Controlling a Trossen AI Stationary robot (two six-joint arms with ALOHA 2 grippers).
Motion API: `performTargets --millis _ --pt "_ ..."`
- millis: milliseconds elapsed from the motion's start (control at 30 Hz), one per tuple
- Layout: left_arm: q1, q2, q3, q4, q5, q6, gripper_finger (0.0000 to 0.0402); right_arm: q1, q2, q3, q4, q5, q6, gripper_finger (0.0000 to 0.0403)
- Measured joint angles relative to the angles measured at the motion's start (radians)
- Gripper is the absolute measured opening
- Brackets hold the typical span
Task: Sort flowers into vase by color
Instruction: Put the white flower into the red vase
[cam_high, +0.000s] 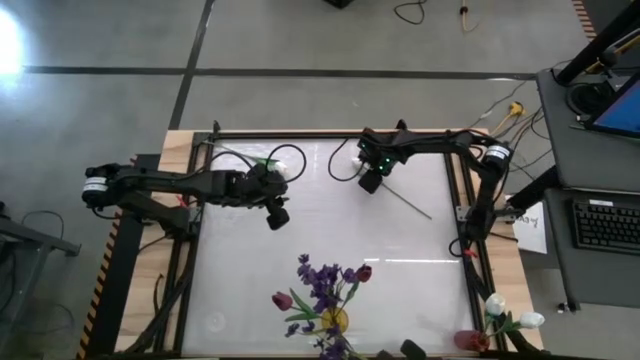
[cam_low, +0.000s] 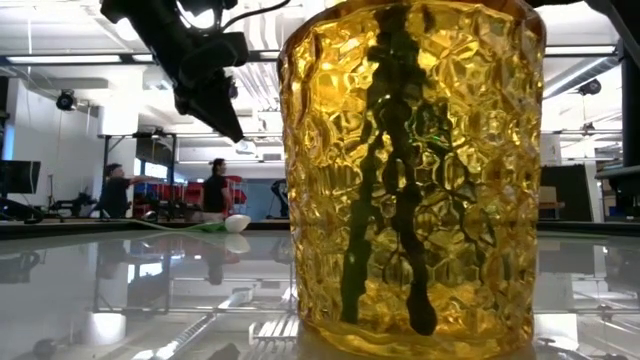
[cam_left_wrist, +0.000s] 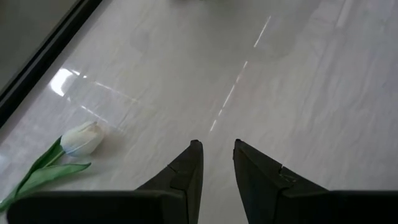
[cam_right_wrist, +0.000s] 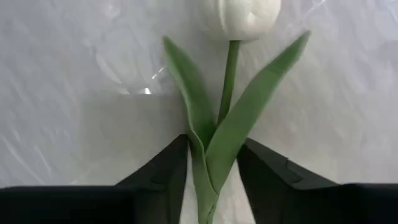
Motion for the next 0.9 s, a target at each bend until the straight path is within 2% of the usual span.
performTargets --millis 300,467,633,767,900 --pt "0.000 0.001 0.000 -0.096 0.000 0.017 0.0076 0.007 0.002 0.008 0.005 -0.010 0.014 0.0017" --pt "-0.006 0.001 0.000 -0.117 0.001 0.020 0.0076 0.020 -0.060 0.000 0.001 -0.012 0.026 0.0014" --pt "-0.009 0.001 0.000 -0.117 0.001 0.062 0.0076 0.042 -0.213 -0.032 0.001 -0.068 0.035 0.0013" --pt "-0.011 0.001 0.000 -0.117 0.007 0.108 0.0076 0.120 -0.371 -0.094 -0.001 -0.076 0.047 0.0013" --pt "-0.011 0.001 0.000 -0.116 0.013 0.133 0.0076 0.236 -0.546 -0.163 0.016 -0.103 0.137 0.0013"
